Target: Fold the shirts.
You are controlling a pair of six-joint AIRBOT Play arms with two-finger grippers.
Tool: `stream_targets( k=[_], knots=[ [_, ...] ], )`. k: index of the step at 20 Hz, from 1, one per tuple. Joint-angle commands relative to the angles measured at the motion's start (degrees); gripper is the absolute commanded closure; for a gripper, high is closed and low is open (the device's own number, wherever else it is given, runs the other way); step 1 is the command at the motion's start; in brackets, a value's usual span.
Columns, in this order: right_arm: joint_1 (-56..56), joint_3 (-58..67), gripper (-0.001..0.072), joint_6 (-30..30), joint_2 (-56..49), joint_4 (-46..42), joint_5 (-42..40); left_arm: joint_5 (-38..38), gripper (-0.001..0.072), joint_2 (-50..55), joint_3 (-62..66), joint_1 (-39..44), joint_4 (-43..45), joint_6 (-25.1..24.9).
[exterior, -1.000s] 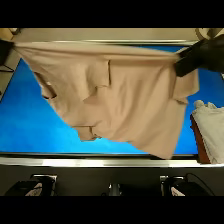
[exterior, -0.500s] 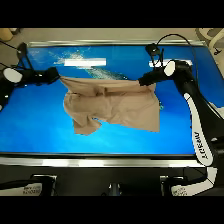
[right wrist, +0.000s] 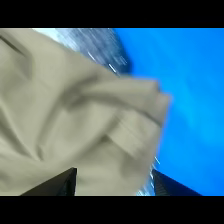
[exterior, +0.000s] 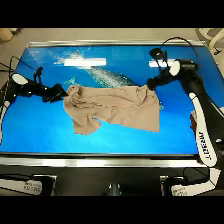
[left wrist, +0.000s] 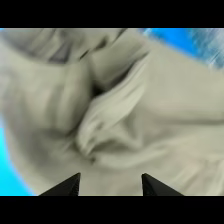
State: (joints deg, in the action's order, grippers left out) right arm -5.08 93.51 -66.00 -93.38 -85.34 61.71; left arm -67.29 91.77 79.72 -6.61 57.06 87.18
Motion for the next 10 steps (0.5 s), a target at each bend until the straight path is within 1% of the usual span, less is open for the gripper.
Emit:
stream_targets(
  k=[1, 2, 3, 4, 5, 6, 7, 8, 9, 10],
  knots=[
    [7.6, -0.8, 0.0258, 1.4, 1.6, -1.3, 15.8, -11.8, 0.0344, -3.1, -4.8, -3.4, 4.0, -4.7],
    [9.7, -1.9, 0.0280, 3.3, 1.6, 0.6, 19.1, -11.4, 0.0341, -4.8, -8.5, -3.1, 3.9, -4.9],
    [11.4, -3.6, 0.0281, 5.4, 1.6, 1.9, 22.2, -10.3, 0.0307, -6.4, -13.1, -2.6, 3.5, -4.9],
    [12.3, -5.6, 0.0281, 6.6, 1.7, 2.6, 24.5, -8.8, 0.0300, -7.5, -17.7, -2.0, 2.7, -5.1],
    [12.5, -7.9, 0.0281, 6.9, 2.0, 3.0, 26.1, -7.1, 0.0207, -8.3, -22.3, -1.2, 0.7, -6.6],
    [12.4, -10.3, 0.0278, 7.7, 2.6, 3.4, 26.4, -5.8, 0.0189, -8.5, -25.8, -0.4, -1.9, -8.1],
    [12.2, -13.0, 0.0262, 8.3, 3.3, 4.4, 26.0, -4.2, 0.0189, -8.5, -28.7, 0.6, -4.7, -9.5],
    [12.2, -15.4, 0.0216, 8.3, 4.2, 5.6, 24.7, -2.3, 0.0189, -8.5, -30.5, 1.7, -6.4, -9.7],
    [12.2, -17.6, 0.0211, 8.3, 4.9, 6.3, 23.4, -0.2, 0.0190, -8.5, -31.9, 3.2, -7.4, -9.7],
    [12.2, -19.5, 0.0192, 8.3, 5.5, 6.7, 22.6, 1.5, 0.0190, -8.4, -32.6, 4.8, -7.6, -9.7]
  ],
)
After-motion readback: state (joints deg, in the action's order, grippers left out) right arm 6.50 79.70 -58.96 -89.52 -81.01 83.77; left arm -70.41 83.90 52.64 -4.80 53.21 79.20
